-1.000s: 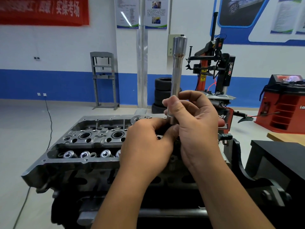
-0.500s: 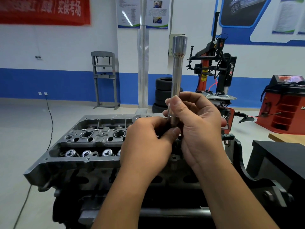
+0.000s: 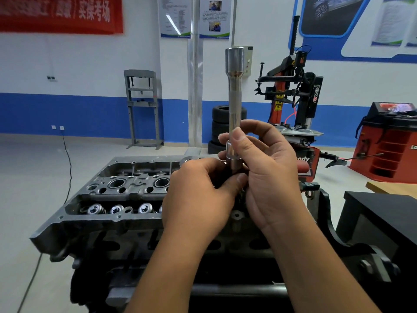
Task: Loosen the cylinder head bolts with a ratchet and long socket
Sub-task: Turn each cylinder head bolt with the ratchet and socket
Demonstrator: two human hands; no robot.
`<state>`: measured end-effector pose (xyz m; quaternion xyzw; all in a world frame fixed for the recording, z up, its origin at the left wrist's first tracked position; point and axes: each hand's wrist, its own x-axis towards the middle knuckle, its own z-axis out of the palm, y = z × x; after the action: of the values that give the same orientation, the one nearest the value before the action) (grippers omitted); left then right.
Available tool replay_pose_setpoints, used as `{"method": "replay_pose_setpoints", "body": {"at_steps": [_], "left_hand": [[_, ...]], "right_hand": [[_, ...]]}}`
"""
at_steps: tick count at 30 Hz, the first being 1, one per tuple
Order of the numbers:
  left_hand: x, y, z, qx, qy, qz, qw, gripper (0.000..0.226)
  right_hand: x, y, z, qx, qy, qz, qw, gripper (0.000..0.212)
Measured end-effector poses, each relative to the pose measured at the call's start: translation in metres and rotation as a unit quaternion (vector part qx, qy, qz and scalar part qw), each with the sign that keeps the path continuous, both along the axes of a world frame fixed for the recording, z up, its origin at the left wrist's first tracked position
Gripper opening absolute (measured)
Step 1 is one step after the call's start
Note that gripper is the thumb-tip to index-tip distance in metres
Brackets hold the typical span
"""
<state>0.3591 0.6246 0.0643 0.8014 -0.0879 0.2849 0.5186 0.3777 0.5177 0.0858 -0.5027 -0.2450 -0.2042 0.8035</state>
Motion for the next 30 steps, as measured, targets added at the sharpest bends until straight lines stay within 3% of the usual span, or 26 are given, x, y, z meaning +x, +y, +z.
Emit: {"method": "replay_pose_setpoints", "body": {"at_steps": [4,9,13,17,20,25,30], "left_hand": [[0.0028,0.0005,-0.0023,0.005,0.008,0.007,1.000,0.017],[0.0024,-0.0015,-0.0010,0.004,-0.003,0.010,1.000,0.013],[0.0007,-0.0025,0.0027,0.008,0.016,-0.033,0.999,0.032],[0.0039,0.0001,-0.0020,-0.001,0.009,-0.016,1.000,0.015],[0.0050,0.0000,-0.0037,-0.002,0.006,-0.003,1.000,0.014],[0.0003,0.0001,0.0013,0.021,0.017,-0.055,0.998,0.030],[0.0017,-0.0010,-0.0016,0.001,0.002,-0.021,1.000,0.029]], "right_hand": [[0.0002,-0.0008,-0.0010,0.002,-0.004,-0.047,0.999,0.020],[-0.0002,-0.0010,-0.0008,-0.006,-0.003,-0.005,1.000,0.009],[0.0019,-0.0002,-0.0004,0.005,0.001,-0.003,1.000,0.012],[0.0023,0.0006,0.0004,0.004,-0.002,-0.035,0.999,0.013],[0.0020,0.0015,-0.0005,-0.004,-0.015,-0.061,0.998,0.010],[0.0020,0.0006,-0.0007,0.009,-0.015,-0.033,0.999,0.007],[0.0023,0.0015,-0.0001,0.023,0.000,0.005,1.000,0.006]]}}
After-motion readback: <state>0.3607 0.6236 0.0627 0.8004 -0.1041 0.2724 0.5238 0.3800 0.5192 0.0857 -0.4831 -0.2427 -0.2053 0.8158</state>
